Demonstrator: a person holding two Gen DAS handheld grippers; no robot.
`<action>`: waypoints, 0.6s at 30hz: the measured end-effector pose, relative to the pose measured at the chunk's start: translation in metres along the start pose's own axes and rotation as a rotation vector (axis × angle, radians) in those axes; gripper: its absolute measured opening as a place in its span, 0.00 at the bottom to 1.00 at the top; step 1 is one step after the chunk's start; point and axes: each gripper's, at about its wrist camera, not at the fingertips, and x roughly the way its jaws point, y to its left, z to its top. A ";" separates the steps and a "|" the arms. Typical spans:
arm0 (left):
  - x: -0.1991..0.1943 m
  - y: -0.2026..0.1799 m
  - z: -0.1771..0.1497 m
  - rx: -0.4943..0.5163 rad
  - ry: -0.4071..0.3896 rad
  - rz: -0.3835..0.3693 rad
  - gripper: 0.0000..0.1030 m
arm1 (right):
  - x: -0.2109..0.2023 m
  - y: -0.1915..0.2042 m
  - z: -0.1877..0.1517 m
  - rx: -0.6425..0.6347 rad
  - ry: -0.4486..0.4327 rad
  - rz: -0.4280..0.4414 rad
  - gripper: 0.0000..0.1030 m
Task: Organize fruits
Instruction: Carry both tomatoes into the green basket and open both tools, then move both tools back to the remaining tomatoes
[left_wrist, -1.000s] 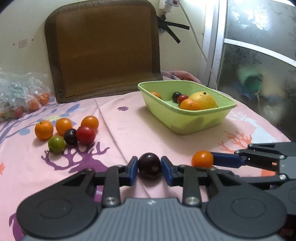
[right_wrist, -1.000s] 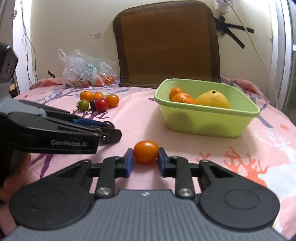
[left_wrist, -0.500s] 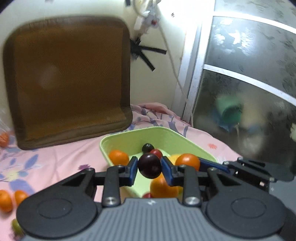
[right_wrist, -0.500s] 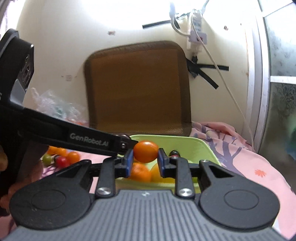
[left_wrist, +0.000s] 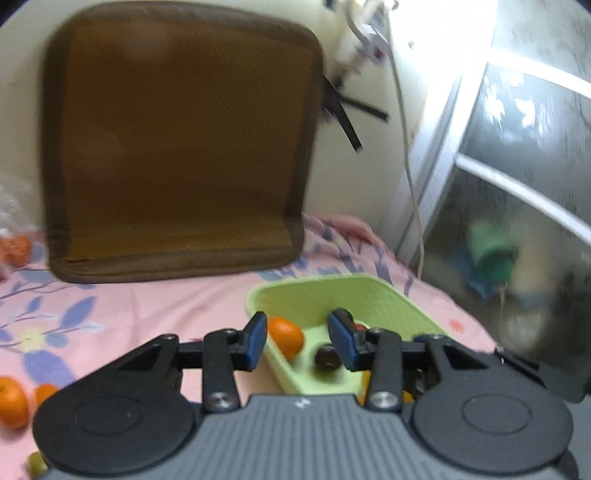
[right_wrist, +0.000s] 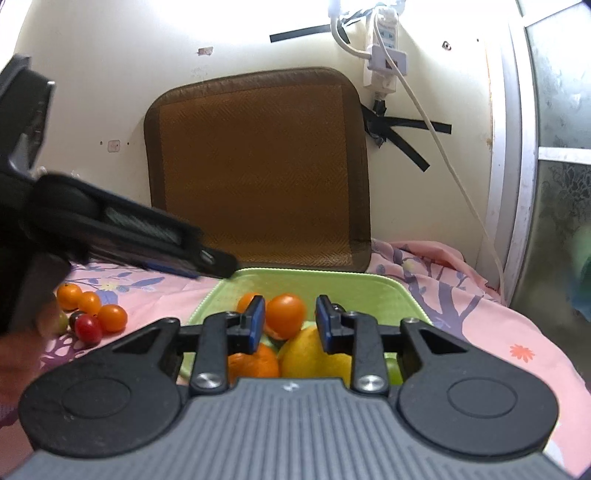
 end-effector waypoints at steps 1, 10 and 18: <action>-0.009 0.007 0.000 -0.019 -0.018 0.009 0.37 | -0.005 0.003 -0.001 0.002 -0.004 0.002 0.32; -0.095 0.092 -0.018 -0.148 -0.139 0.252 0.37 | -0.027 0.046 -0.007 -0.048 0.009 0.148 0.32; -0.119 0.136 -0.040 -0.219 -0.103 0.333 0.37 | 0.005 0.095 -0.007 -0.086 0.163 0.317 0.32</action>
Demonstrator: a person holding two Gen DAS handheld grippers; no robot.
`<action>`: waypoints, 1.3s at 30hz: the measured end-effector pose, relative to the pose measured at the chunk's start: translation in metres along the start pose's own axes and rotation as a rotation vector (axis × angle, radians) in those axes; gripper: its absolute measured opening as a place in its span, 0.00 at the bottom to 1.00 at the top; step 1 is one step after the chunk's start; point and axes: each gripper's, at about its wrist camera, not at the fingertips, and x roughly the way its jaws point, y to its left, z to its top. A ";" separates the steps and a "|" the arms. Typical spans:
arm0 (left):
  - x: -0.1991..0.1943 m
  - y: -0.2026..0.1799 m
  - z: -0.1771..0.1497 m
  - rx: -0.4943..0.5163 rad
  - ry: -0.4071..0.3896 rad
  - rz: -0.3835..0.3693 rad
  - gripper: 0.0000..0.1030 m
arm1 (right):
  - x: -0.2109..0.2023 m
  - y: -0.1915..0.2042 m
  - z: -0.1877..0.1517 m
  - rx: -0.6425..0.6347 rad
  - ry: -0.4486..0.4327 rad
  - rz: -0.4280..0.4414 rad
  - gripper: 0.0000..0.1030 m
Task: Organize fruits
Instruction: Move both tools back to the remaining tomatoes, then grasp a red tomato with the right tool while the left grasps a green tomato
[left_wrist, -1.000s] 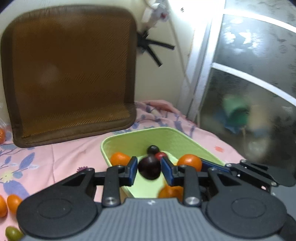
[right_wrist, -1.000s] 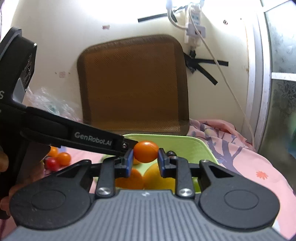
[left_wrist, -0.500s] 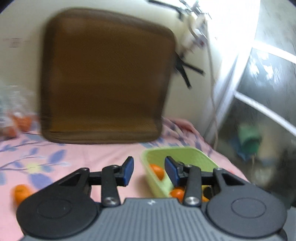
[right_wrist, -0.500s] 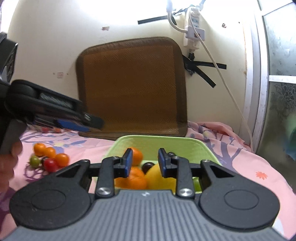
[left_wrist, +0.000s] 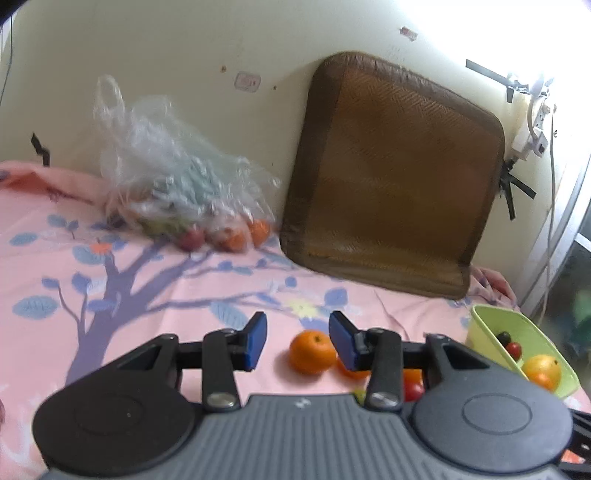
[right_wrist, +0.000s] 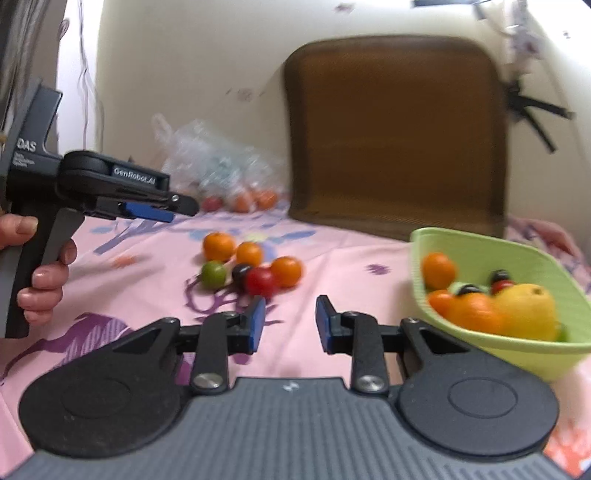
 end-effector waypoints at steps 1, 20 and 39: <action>-0.001 0.000 -0.002 0.005 0.005 -0.018 0.37 | 0.006 0.002 0.002 -0.006 0.012 0.006 0.32; 0.019 -0.008 -0.029 0.030 0.155 -0.229 0.37 | 0.064 0.012 0.021 -0.008 0.123 0.060 0.30; -0.002 -0.078 -0.063 0.260 0.192 -0.288 0.26 | -0.030 0.000 -0.028 -0.048 0.055 -0.083 0.30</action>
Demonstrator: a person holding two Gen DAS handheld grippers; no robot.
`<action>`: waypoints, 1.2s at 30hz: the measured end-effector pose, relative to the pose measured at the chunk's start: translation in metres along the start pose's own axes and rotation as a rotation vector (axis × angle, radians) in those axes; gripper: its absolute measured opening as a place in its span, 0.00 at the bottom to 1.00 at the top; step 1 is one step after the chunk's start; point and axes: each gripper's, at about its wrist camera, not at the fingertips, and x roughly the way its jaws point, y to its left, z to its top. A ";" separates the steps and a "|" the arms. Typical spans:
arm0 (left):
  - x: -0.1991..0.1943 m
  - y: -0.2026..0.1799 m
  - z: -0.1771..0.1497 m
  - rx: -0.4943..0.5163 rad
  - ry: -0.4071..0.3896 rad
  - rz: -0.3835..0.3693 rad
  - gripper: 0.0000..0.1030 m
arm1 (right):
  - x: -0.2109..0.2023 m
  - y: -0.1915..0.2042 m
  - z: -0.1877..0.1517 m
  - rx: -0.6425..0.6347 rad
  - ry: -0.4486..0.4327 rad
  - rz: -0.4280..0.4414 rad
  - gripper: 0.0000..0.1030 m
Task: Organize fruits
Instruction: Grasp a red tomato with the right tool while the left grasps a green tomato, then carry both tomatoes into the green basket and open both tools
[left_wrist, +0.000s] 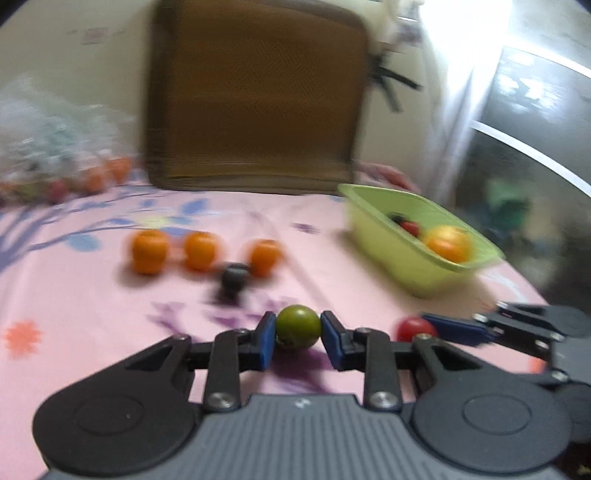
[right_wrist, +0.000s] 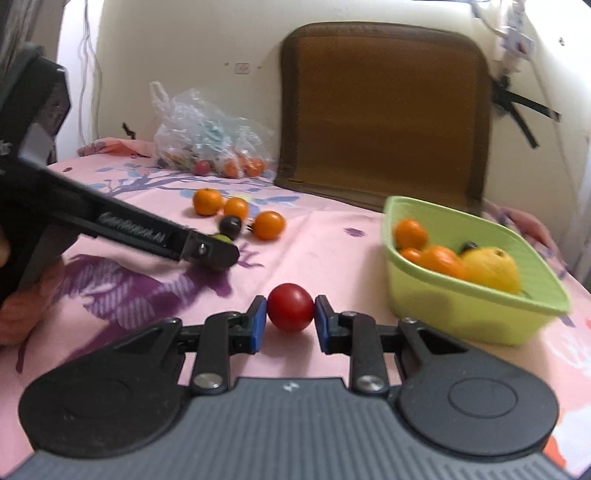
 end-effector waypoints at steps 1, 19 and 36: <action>0.001 -0.009 -0.001 0.016 0.002 -0.024 0.26 | -0.003 -0.005 -0.003 0.016 0.002 -0.011 0.30; 0.024 -0.066 0.014 0.066 0.026 -0.119 0.27 | -0.035 -0.037 -0.014 0.139 -0.096 -0.041 0.29; 0.121 -0.089 0.101 0.011 0.004 -0.095 0.47 | 0.011 -0.142 0.018 0.355 -0.193 -0.227 0.32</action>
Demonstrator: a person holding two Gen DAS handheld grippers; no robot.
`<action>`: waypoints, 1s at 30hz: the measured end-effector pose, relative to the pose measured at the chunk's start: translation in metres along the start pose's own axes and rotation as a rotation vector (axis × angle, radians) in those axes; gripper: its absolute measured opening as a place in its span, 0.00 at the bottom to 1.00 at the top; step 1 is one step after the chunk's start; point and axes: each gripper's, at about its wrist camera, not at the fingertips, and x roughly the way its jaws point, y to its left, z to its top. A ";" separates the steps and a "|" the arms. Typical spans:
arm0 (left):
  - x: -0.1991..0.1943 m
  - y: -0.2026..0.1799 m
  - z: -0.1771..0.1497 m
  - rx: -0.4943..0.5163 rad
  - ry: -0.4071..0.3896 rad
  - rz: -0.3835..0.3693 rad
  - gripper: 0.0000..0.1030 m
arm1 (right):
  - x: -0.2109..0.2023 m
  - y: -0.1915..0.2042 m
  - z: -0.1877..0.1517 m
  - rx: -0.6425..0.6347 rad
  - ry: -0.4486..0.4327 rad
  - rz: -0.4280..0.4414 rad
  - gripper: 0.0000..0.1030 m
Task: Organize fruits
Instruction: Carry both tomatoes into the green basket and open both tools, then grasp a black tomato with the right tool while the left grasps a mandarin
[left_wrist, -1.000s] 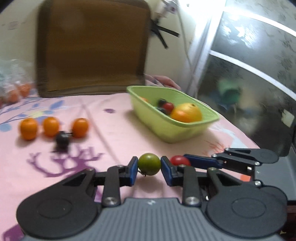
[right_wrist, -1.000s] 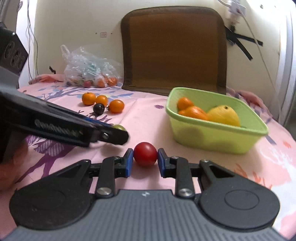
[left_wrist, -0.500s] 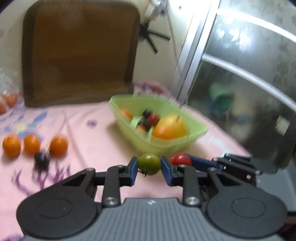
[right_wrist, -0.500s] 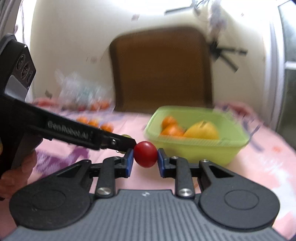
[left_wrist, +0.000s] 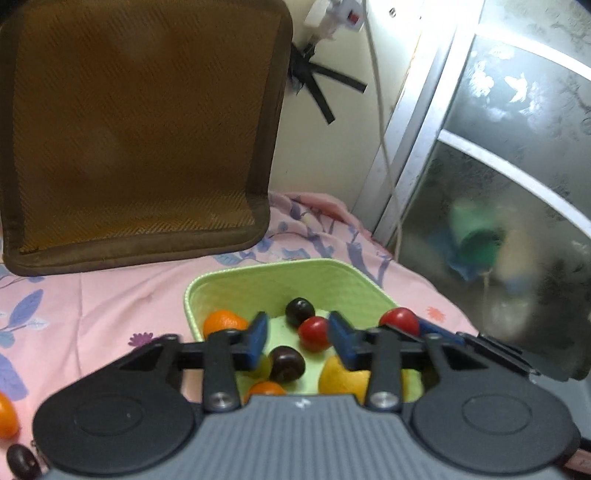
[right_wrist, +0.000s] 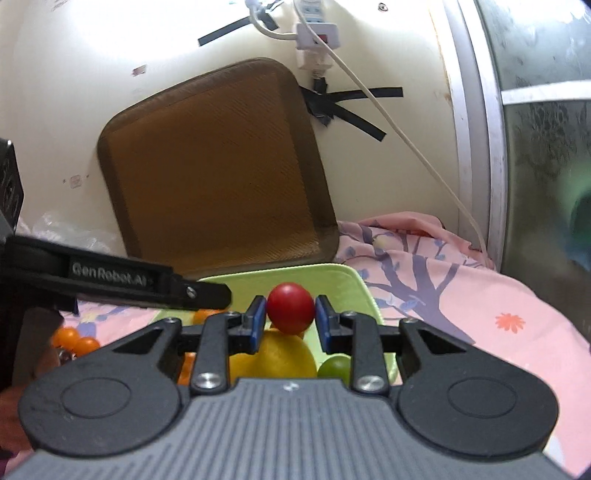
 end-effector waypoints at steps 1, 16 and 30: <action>0.003 -0.001 -0.001 0.004 0.002 0.008 0.48 | 0.003 0.000 -0.001 0.005 -0.004 -0.002 0.32; -0.109 0.068 -0.030 -0.122 -0.191 0.064 0.49 | -0.051 0.034 -0.019 -0.053 -0.097 0.045 0.41; -0.167 0.179 -0.071 -0.304 -0.187 0.343 0.49 | -0.017 0.144 -0.042 -0.286 0.195 0.362 0.41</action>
